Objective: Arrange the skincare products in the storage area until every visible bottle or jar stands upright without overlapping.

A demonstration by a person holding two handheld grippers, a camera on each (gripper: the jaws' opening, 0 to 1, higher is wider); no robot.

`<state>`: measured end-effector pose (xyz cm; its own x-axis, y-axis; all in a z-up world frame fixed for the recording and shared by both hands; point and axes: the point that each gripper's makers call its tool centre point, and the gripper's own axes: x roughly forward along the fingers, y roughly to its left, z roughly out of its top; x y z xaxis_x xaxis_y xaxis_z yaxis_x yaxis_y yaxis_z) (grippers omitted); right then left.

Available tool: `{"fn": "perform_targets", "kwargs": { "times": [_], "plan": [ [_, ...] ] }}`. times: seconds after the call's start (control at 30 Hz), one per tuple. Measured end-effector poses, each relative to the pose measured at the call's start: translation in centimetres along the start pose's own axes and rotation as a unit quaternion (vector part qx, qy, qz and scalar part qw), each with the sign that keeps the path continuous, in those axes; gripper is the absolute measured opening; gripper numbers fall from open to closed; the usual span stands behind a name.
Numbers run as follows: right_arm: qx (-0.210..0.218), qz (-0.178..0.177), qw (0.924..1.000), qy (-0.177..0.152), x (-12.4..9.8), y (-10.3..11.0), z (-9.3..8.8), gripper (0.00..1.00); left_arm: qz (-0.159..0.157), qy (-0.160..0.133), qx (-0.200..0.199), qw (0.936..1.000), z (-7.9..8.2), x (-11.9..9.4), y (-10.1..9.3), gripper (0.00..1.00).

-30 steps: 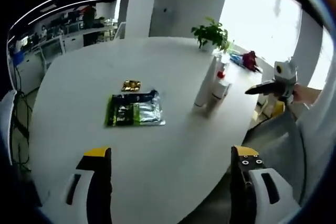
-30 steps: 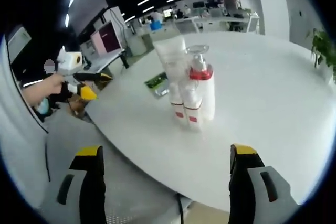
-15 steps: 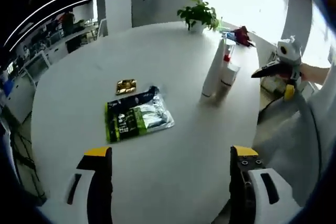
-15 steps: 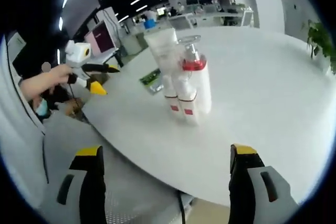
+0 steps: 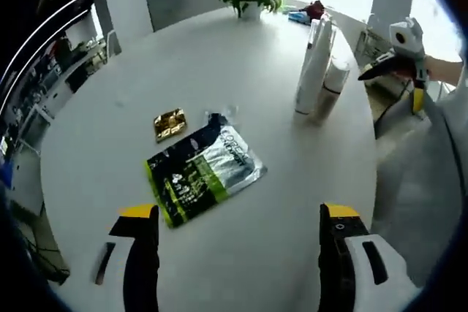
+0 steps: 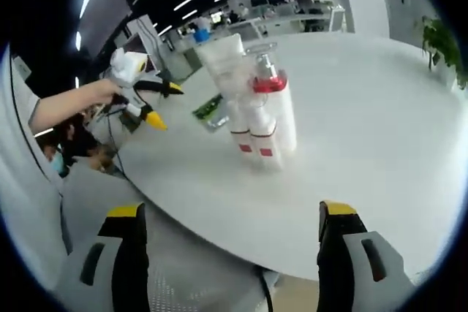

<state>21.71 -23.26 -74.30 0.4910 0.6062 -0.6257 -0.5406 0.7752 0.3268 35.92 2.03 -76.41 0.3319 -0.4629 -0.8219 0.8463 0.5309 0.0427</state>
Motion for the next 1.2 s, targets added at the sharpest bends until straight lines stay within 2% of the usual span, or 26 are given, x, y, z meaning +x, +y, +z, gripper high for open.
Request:
{"fn": "perform_targets", "kwargs": {
  "times": [0.33,0.47,0.6,0.73,0.97,1.13,1.17,1.2],
  "plan": [
    [0.009,0.000,1.0000,0.000,0.7,0.3,-0.2,0.98,-0.015,0.016,0.035,0.9992,0.4,2.0,1.8,0.85],
    [0.013,-0.001,0.9999,0.000,1.0,0.5,-0.3,0.98,-0.022,0.040,0.076,0.9961,0.6,2.5,2.1,0.85],
    [0.017,-0.001,0.9998,0.001,1.5,0.9,-0.4,0.98,-0.026,0.038,0.072,0.9963,1.3,3.5,3.6,0.85],
    [0.008,-0.011,0.9999,0.009,1.7,0.3,-0.7,0.99,-0.035,0.045,0.090,0.9943,1.7,4.3,3.9,0.85],
    [0.005,-0.020,0.9998,0.008,1.6,0.0,-0.7,0.99,-0.054,0.058,0.147,0.9861,2.1,5.5,4.7,0.86],
    [0.012,-0.023,0.9996,0.006,1.6,-0.1,-0.7,0.99,-0.075,0.094,0.209,0.9705,1.4,6.6,5.3,0.86],
    [0.014,-0.023,0.9996,0.005,1.6,-0.1,-0.7,0.99,-0.077,0.098,0.215,0.9686,1.4,6.6,5.0,0.85],
    [0.015,-0.023,0.9996,0.004,1.6,0.0,-0.6,0.99,-0.085,0.102,0.231,0.9637,1.4,6.8,4.7,0.85]
  ]
}}
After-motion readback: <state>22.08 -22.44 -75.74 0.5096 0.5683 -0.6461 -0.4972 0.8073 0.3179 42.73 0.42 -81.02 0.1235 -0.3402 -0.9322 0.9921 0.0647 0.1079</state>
